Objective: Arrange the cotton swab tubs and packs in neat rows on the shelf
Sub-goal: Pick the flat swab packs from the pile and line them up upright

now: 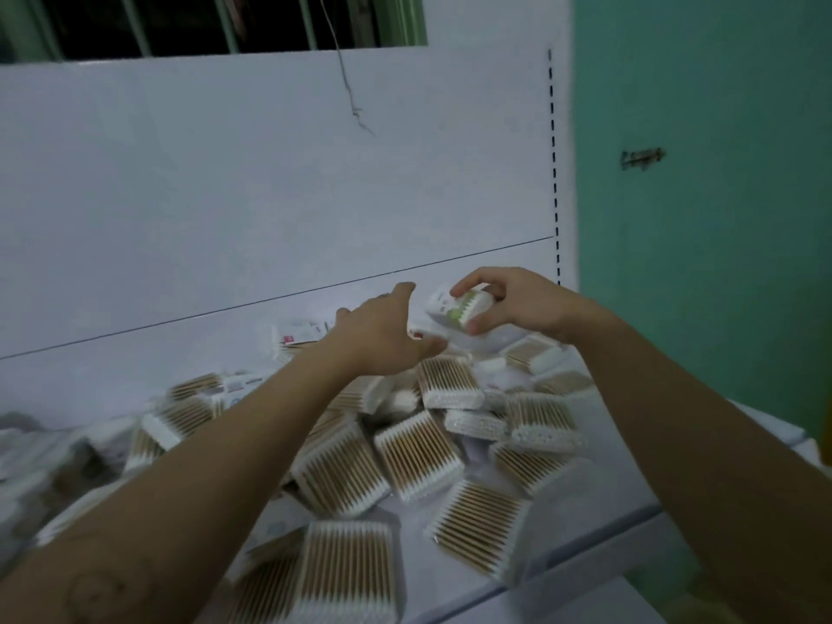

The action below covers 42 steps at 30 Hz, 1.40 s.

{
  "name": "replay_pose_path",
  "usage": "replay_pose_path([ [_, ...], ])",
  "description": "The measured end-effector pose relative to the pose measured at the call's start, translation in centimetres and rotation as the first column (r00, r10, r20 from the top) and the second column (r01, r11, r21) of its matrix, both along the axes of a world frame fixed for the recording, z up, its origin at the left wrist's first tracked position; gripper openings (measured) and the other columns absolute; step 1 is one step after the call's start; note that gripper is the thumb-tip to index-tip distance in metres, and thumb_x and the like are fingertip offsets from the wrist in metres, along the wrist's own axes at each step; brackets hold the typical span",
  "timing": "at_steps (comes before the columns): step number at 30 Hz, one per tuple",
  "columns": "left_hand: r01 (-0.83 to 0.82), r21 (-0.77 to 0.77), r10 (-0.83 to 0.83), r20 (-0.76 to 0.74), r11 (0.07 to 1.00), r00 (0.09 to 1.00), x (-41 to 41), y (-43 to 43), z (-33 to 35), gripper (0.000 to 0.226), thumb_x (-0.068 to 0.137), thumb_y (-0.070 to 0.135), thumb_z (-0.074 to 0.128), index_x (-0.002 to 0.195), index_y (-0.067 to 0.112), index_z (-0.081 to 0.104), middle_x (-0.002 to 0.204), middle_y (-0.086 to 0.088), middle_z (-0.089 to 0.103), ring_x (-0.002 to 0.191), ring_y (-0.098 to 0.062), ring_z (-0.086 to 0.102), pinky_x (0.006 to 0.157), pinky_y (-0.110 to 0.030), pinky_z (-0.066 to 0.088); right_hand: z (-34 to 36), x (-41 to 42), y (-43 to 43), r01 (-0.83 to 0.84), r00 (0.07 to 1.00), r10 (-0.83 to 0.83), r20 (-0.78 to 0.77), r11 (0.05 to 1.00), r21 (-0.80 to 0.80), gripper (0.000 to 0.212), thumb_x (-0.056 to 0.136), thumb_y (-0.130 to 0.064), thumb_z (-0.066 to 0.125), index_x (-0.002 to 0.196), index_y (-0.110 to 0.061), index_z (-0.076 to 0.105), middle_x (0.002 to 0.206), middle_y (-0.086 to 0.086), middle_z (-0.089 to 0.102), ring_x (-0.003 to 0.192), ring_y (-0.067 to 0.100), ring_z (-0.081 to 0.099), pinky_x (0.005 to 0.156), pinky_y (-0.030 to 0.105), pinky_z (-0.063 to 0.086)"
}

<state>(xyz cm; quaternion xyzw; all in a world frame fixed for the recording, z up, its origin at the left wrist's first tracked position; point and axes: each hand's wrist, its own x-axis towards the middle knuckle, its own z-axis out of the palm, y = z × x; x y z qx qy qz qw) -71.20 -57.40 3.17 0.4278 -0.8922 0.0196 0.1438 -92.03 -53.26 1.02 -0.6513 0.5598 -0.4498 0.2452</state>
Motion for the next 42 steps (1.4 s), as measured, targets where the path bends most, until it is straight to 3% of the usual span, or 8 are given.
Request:
replay_pose_path([
  [5, 0.104, 0.134, -0.057, -0.311, 0.985, 0.949, 2.7, 0.5, 0.5, 0.081, 0.072, 0.055, 0.077, 0.135, 0.023, 0.037, 0.128, 0.004, 0.056, 0.112, -0.015, 0.055, 0.095, -0.038, 0.047, 2.4, 4.1, 1.3, -0.182, 0.978, 0.186, 0.094, 0.982, -0.053, 0.047, 0.071, 0.009, 0.076, 0.11, -0.014, 0.065, 0.104, 0.01, 0.07, 0.086, 0.013, 0.068, 0.075, 0.02, 0.053],
  [12, 0.017, -0.013, -0.021, -0.468, 1.0, 0.883, 9.5, 0.8, 1.5, 0.07, 0.066, 0.047, 0.085, 0.114, 0.029, 0.036, 0.115, 0.006, 0.056, 0.097, -0.01, 0.058, 0.082, -0.037, 0.054, 4.2, 11.3, -0.2, -0.274, 0.95, 0.286, 0.122, 0.956, -0.104, 0.04, 0.078, 0.006, 0.073, 0.111, -0.014, 0.062, 0.108, 0.011, 0.068, 0.094, 0.022, 0.068, 0.084, 0.031, 0.056],
  [18, -0.107, -0.114, 0.055, -0.392, 0.988, 0.918, 17.1, 2.6, 1.7, 0.084, 0.062, 0.044, 0.084, 0.129, 0.025, 0.039, 0.123, 0.006, 0.047, 0.107, -0.013, 0.055, 0.088, -0.041, 0.052, 5.3, 19.1, -0.9, -0.295, 0.955, 0.297, 0.023, 0.953, -0.07, 0.054, 0.085, -0.024, 0.074, 0.132, -0.035, 0.051, 0.097, 0.002, 0.074, 0.084, 0.013, 0.071, 0.071, 0.022, 0.051],
  [21, -0.171, -0.137, 0.119, -0.327, 0.976, 0.937, 21.0, 3.4, 1.9, 0.089, 0.061, 0.046, 0.083, 0.135, 0.024, 0.038, 0.128, 0.006, 0.045, 0.111, -0.016, 0.055, 0.09, -0.043, 0.051, 5.6, 23.6, -0.8, -0.307, 0.952, 0.307, -0.013, 0.949, -0.065, 0.047, 0.081, -0.029, 0.078, 0.124, -0.028, 0.059, 0.096, 0.003, 0.073, 0.081, 0.012, 0.072, 0.062, 0.019, 0.053],
  [26, -0.245, -0.163, 0.203, -0.238, 0.956, 0.95, 26.2, 4.4, 1.1, 0.094, 0.061, 0.043, 0.085, 0.139, 0.024, 0.036, 0.132, 0.003, 0.043, 0.116, -0.02, 0.053, 0.096, -0.045, 0.046, 4.9, 29.9, -1.0, -0.25, 0.959, 0.236, -0.155, 0.965, -0.075, 0.042, 0.073, -0.036, 0.083, 0.106, -0.019, 0.064, 0.093, -0.002, 0.07, 0.08, 0.012, 0.069, 0.068, 0.027, 0.056],
  [30, -0.283, -0.185, 0.243, -0.211, 0.941, 0.947, 29.8, 4.6, 0.8, 0.096, 0.064, 0.044, 0.085, 0.143, 0.024, 0.034, 0.135, 0.003, 0.042, 0.12, -0.019, 0.05, 0.101, -0.044, 0.041, 5.1, 34.4, -1.3, -0.233, 0.944, 0.201, -0.261, 0.967, -0.098, 0.038, 0.073, -0.033, 0.078, 0.105, -0.019, 0.062, 0.092, -0.003, 0.067, 0.083, 0.015, 0.068, 0.075, 0.036, 0.058],
  [35, -0.287, -0.136, 0.258, -0.196, 0.948, 0.946, 33.8, 3.8, 0.6, 0.1, 0.067, 0.048, 0.083, 0.148, 0.029, 0.027, 0.142, 0.004, 0.038, 0.127, -0.018, 0.046, 0.105, -0.046, 0.038, 5.0, 38.8, -2.0, -0.207, 0.941, 0.188, -0.281, 0.978, -0.038, 0.048, 0.076, -0.025, 0.074, 0.12, -0.015, 0.058, 0.086, 0.001, 0.068, 0.082, 0.02, 0.07, 0.065, 0.03, 0.057],
  [42, -0.301, -0.109, 0.276, -0.197, 0.947, 0.941, 37.6, 2.3, 0.3, 0.085, 0.084, 0.054, 0.066, 0.152, 0.025, 0.022, 0.15, 0.003, 0.039, 0.135, -0.017, 0.04, 0.111, -0.044, 0.032, 3.6, 41.6, -4.7, -0.103, 0.928, 0.099, -0.36, 0.995, 0.009, 0.054, 0.072, -0.016, 0.077, 0.121, -0.015, 0.053, 0.113, 0.003, 0.055, 0.096, 0.021, 0.06, 0.08, 0.037, 0.056],
])
